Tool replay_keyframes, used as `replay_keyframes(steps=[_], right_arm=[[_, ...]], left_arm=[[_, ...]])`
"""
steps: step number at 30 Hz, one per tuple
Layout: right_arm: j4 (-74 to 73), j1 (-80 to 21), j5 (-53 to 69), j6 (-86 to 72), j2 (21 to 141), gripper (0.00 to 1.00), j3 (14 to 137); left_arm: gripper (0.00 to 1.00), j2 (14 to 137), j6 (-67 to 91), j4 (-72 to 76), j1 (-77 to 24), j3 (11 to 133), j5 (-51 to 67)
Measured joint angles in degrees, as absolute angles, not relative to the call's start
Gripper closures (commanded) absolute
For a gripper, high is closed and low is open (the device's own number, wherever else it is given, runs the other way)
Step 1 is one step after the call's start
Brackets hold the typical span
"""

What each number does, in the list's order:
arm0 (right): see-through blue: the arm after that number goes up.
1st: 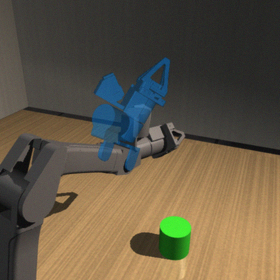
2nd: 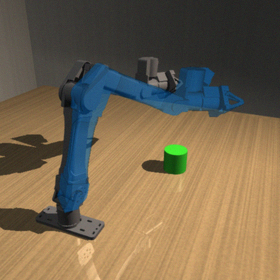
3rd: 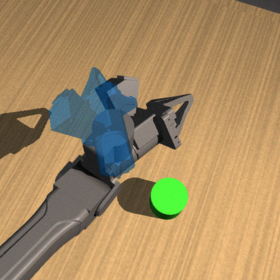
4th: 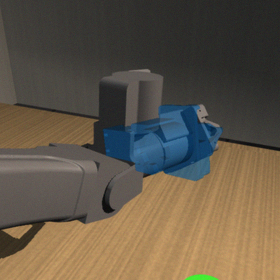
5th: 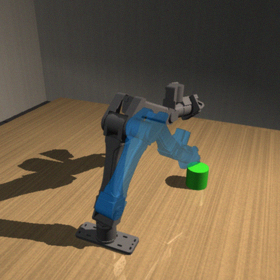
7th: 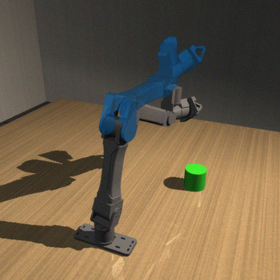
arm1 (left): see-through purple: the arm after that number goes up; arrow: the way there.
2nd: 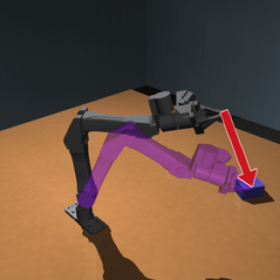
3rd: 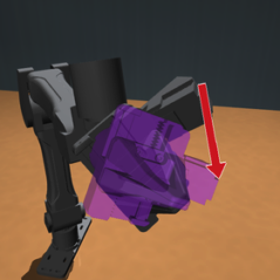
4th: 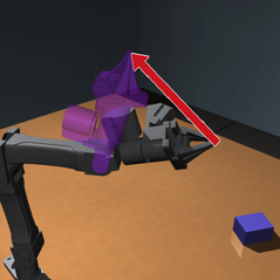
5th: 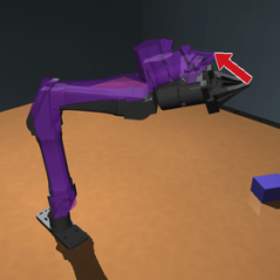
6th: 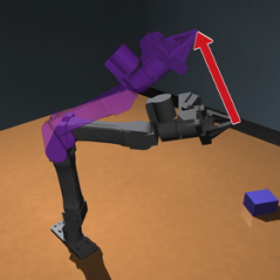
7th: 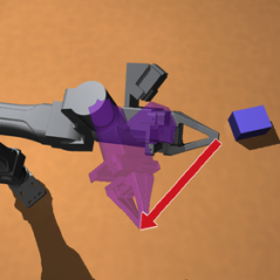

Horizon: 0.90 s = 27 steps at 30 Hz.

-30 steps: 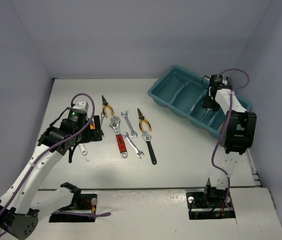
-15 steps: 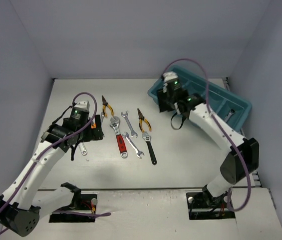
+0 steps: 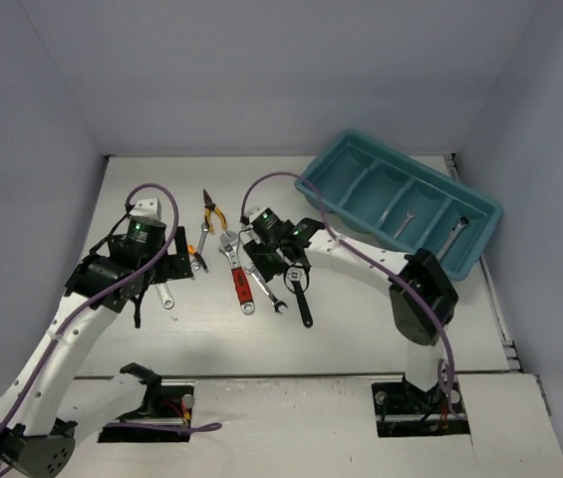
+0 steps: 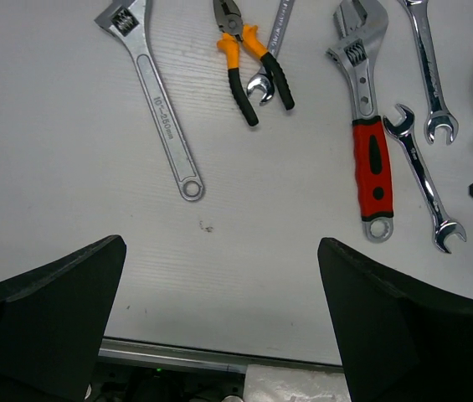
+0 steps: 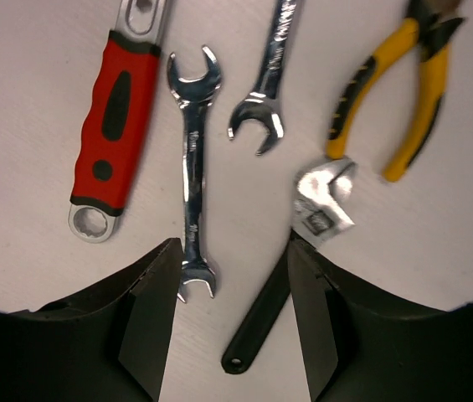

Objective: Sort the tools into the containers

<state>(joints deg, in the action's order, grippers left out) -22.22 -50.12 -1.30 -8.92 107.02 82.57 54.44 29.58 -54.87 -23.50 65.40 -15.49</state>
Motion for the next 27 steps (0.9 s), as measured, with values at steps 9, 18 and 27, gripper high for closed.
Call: replay_keyframes(steps=[9, 18, 27], right_arm=[[-23.7, -54.3, -1.6, -11.3, 116.8, 0.56, 86.9], [-23.7, -54.4, -3.4, -12.8, 120.6, 0.58, 88.6], [-24.2, -54.4, -3.7, -13.4, 121.9, 0.59, 90.0]], left_arm=[[0.02, 51.2, 29.6, -57.5, -23.4, 65.7, -18.0], [0.03, 50.5, 29.6, -58.2, -23.4, 65.7, -18.1], [0.03, 50.7, 29.7, -58.3, -23.4, 65.7, -18.1]])
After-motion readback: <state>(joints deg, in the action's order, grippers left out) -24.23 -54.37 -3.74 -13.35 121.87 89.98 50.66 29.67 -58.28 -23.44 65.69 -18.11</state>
